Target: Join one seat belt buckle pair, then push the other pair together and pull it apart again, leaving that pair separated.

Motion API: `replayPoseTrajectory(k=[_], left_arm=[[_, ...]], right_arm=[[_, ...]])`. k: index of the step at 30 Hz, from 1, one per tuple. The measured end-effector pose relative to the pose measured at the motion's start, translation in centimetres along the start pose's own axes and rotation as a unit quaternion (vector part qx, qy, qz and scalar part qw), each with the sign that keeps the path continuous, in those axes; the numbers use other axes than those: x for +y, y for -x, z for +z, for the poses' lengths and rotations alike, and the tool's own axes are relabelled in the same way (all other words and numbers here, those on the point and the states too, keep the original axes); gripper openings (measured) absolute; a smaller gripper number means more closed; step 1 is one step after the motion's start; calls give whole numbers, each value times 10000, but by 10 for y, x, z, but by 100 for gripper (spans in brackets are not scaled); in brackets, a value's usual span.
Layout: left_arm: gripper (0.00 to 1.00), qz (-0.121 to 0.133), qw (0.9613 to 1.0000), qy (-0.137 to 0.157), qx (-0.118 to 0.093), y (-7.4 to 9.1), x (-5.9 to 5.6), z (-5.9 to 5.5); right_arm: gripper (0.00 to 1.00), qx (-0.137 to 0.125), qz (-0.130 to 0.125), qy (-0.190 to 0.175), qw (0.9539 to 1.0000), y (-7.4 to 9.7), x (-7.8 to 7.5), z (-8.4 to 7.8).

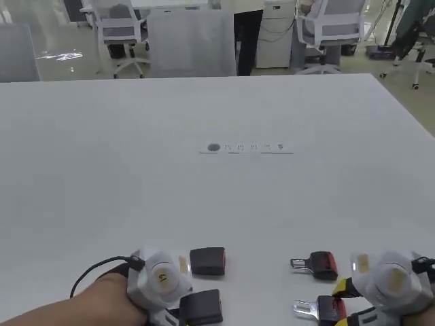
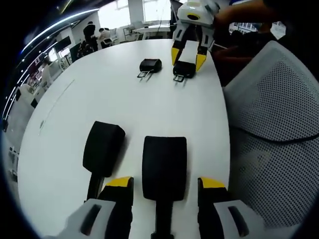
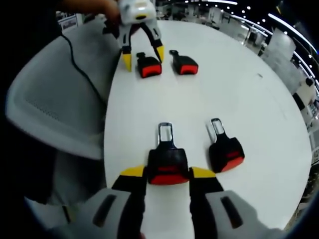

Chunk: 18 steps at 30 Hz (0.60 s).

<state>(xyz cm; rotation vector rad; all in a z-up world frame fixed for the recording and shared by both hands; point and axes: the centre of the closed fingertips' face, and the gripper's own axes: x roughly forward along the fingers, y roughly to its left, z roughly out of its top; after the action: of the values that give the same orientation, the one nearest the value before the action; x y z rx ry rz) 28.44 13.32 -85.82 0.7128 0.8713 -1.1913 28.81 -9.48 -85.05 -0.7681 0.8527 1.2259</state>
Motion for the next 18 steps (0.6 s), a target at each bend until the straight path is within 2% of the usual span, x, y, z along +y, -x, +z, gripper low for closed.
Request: replayPoseTrajectory(k=[4, 11, 18], left_arm=[[42, -86, 9998, -160, 52, 0, 0, 0], [37, -283, 9987, -382, 198, -1, 0, -1], [34, -471, 9967, -592, 311, -3, 0, 0]], right_arm=[[34, 36, 42, 9, 10000, -1, -3, -1], [33, -5, 56, -44, 10000, -4, -9, -2], [33, 49, 254, 220, 9994, -6, -8, -2]])
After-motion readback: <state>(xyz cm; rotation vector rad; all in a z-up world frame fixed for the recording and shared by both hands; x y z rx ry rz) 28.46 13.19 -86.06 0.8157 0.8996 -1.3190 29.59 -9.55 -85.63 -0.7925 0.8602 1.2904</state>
